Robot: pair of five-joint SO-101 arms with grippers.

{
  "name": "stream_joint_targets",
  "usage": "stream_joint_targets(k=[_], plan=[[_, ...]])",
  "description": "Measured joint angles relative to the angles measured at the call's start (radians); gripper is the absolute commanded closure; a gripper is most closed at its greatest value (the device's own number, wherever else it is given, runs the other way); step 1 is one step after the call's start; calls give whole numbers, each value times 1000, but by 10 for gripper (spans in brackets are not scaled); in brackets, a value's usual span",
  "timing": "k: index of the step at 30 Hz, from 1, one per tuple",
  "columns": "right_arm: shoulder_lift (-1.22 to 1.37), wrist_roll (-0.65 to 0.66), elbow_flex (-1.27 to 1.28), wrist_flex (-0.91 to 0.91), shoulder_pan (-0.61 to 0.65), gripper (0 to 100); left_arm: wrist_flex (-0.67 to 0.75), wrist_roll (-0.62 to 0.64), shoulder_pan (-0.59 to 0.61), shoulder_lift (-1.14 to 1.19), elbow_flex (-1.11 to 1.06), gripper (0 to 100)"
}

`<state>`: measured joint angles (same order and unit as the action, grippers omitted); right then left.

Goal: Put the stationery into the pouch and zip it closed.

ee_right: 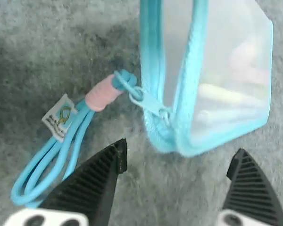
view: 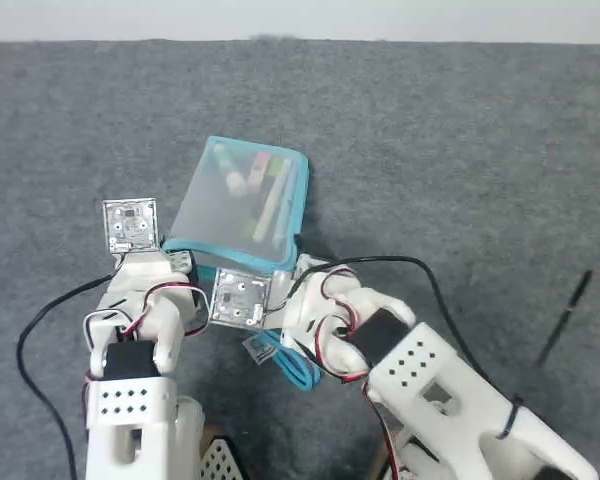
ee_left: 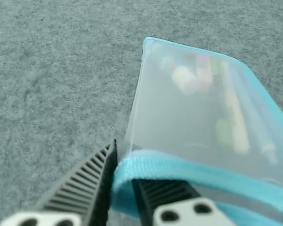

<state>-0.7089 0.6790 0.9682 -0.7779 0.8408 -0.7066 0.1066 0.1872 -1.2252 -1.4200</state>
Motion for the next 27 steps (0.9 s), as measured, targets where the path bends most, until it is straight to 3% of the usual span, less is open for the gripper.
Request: stream_joint_targets(k=[8,14,19,27], plan=[[160,3,0,199,-23,676,0,0,0,0,0,988],[233,64,0,381,-61,836,0,0,0,0,0,988],[269,124,0,430,-66,998,0,0,0,0,0,988],[269,98,-17,414,-87,993,0,0,0,0,0,962]])
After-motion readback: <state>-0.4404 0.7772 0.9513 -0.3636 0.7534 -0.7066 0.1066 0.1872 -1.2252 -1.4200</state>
